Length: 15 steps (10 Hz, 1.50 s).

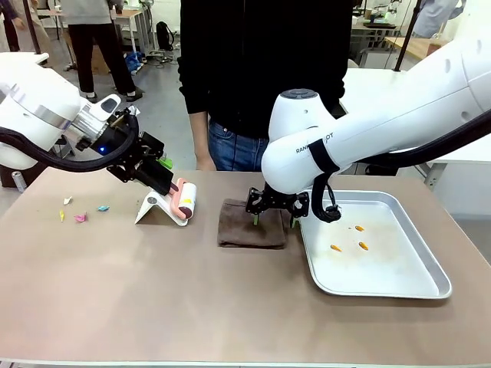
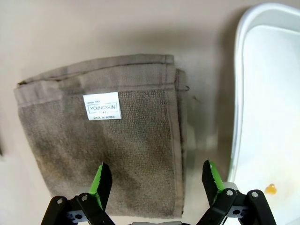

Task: Clean the surface of the table.
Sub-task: Hold the Lint Roller with your left hand and the towel with your right hand.

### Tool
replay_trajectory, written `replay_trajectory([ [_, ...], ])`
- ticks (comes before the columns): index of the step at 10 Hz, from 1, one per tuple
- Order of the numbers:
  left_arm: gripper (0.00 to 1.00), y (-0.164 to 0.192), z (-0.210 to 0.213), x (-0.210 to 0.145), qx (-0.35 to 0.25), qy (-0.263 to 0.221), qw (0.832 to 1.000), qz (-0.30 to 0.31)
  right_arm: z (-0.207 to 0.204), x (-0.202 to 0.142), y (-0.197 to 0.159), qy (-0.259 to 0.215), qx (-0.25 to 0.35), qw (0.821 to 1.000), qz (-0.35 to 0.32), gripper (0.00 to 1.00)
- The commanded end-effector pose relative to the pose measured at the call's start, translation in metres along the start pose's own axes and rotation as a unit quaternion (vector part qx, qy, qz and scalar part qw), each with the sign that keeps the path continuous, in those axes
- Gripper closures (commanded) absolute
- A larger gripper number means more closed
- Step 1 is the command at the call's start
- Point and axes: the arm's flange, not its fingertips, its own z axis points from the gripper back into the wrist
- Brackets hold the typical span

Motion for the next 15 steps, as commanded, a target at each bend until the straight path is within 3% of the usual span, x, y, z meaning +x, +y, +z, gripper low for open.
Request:
replay_trajectory([
  [1,0.00,-0.0006,0.0080,0.0100,0.010,0.006,1.000,0.000,-0.0005,0.0032,0.0064,-0.009,-0.014,1.000,-0.014,0.00],
  [7,0.00,-0.0002,0.0111,0.0124,0.009,0.018,1.000,0.004,-0.0033,0.0040,0.0067,-0.011,-0.018,1.000,-0.018,0.00],
  [8,0.14,-0.0006,0.0118,0.0126,0.013,0.014,1.000,0.008,-0.0036,0.0038,0.0073,-0.010,-0.019,1.000,-0.016,0.53],
  [9,0.59,-0.0006,0.0124,0.0131,0.013,0.016,1.000,0.007,-0.0037,0.0041,0.0069,-0.003,-0.018,1.000,-0.020,0.60],
  [10,0.73,-0.0008,0.0127,0.0130,0.017,0.013,1.000,0.003,-0.0037,0.0040,0.0070,-0.001,-0.012,1.000,-0.022,1.00],
  [11,1.00,-0.0005,0.0122,0.0130,0.023,0.009,1.000,-0.001,-0.0040,0.0040,0.0073,0.001,-0.006,1.000,-0.023,1.00],
  [12,1.00,-0.0003,0.0126,0.0131,0.025,0.006,1.000,-0.003,-0.0043,0.0040,0.0075,0.003,-0.003,1.000,-0.023,1.00],
  [13,1.00,-0.0005,0.0129,0.0133,0.023,0.002,1.000,-0.002,-0.0045,0.0044,0.0075,0.005,-0.002,1.000,-0.023,0.86],
  [14,0.94,-0.0001,0.0131,0.0133,0.025,-0.001,1.000,-0.002,-0.0048,0.0041,0.0073,0.008,-0.001,1.000,-0.022,0.96],
  [15,1.00,-0.0001,0.0131,0.0132,0.025,-0.002,1.000,-0.002,-0.0056,0.0038,0.0064,0.010,0.000,1.000,-0.022,1.00],
])
